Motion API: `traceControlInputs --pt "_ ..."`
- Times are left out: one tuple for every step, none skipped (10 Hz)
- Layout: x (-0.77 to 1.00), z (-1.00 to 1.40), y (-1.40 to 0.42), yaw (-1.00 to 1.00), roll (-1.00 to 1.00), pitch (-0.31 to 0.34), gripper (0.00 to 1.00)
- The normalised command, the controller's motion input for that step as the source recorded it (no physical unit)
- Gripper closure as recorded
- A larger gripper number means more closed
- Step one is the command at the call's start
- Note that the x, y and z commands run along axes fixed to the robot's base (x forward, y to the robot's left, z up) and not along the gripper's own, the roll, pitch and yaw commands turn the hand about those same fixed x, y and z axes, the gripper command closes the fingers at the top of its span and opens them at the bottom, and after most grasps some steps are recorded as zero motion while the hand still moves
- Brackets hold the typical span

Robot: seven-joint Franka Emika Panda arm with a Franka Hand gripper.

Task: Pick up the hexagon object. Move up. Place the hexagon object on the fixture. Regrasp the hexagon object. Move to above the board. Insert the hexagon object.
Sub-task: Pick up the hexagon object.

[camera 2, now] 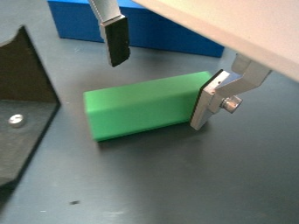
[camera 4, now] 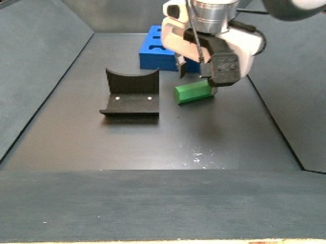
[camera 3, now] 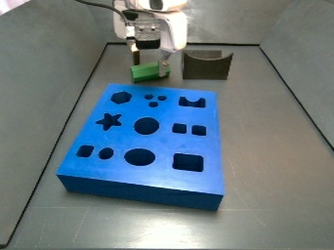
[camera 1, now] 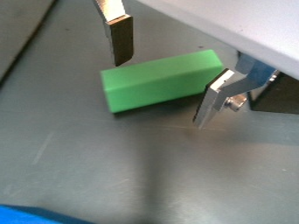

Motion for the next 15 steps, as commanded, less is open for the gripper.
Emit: traceControlInputs --pt "0.00 0.00 0.00 -0.01 0.00 0.000 0.00" --pt "0.14 -0.38 0.13 -0.68 0.09 0.000 0.00" --pt "0.15 0.00 0.00 -0.19 0.00 0.126 0.00" --pt "0.00 0.00 0.00 0.00 0.00 0.000 1.00" --pt "0.00 0.00 0.00 0.00 0.00 0.000 1.00" --pt "0.00 0.00 0.00 0.00 0.00 0.000 1.00" --pt "0.00 0.00 0.00 0.00 0.00 0.000 1.00" --pt "0.00 0.00 0.00 0.00 0.00 0.000 1.00" --pt "0.00 0.00 0.00 0.00 0.00 0.000 1.00" --pt "0.00 0.00 0.00 0.00 0.00 0.000 1.00" --pt "0.00 0.00 0.00 0.00 0.00 0.000 1.00" --pt "0.00 0.00 0.00 0.00 0.00 0.000 1.00" --pt "0.00 0.00 0.00 0.00 0.00 0.000 1.00" --pt "0.00 0.00 0.00 0.00 0.00 0.000 1.00" --pt "0.00 0.00 0.00 0.00 0.00 0.000 1.00"
